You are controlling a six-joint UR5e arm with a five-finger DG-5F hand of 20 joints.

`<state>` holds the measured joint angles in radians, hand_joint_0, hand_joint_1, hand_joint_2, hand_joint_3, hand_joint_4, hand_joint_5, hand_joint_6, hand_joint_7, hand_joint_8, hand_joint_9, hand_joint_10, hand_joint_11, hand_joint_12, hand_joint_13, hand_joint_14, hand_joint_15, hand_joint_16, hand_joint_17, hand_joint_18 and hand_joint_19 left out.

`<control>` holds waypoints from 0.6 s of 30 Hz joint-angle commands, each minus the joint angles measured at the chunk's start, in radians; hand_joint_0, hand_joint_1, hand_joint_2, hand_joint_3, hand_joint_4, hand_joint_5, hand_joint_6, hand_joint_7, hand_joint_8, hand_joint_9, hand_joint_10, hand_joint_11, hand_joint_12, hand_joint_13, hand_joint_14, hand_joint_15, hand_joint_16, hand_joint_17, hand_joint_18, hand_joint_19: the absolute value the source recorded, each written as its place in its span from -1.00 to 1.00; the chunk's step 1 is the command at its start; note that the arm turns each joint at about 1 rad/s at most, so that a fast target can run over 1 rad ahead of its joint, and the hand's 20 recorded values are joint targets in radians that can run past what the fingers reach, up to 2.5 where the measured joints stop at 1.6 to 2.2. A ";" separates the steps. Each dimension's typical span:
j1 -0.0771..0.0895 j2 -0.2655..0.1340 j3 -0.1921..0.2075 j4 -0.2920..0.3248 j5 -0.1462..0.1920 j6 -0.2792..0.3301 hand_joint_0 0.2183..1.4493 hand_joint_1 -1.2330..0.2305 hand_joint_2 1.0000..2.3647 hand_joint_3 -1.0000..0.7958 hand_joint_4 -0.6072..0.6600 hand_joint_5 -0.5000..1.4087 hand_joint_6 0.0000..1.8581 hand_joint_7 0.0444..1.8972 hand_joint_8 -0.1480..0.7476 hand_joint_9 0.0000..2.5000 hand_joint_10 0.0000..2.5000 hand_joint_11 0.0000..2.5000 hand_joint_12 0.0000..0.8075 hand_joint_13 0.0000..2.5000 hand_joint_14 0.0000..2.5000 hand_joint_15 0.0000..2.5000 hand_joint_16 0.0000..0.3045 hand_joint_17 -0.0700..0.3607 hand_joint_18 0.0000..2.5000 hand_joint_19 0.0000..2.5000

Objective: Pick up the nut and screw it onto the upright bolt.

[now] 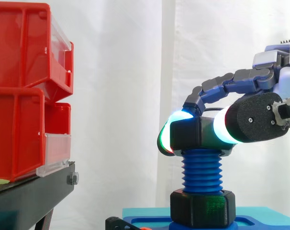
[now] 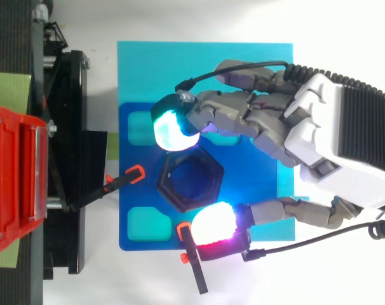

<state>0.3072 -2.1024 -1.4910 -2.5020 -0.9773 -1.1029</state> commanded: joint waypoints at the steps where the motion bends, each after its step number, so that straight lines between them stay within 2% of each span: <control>1: 0.001 0.001 0.000 0.000 -0.014 -0.009 -0.42 -0.28 -1.00 -0.44 0.53 -0.64 -0.46 0.01 0.15 -0.38 -1.00 -0.99 -0.03 -0.39 -1.00 -1.00 -0.72 -0.23 -0.58 -0.93; 18: 0.001 0.001 0.000 -0.003 -0.024 -0.011 -0.41 -0.28 -1.00 -0.44 0.52 -0.64 -0.46 0.01 0.14 -0.37 -1.00 -0.98 -0.03 -0.37 -1.00 -1.00 -0.73 -0.25 -0.58 -0.95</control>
<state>0.3083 -2.1020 -1.4910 -2.5028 -1.0007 -1.1145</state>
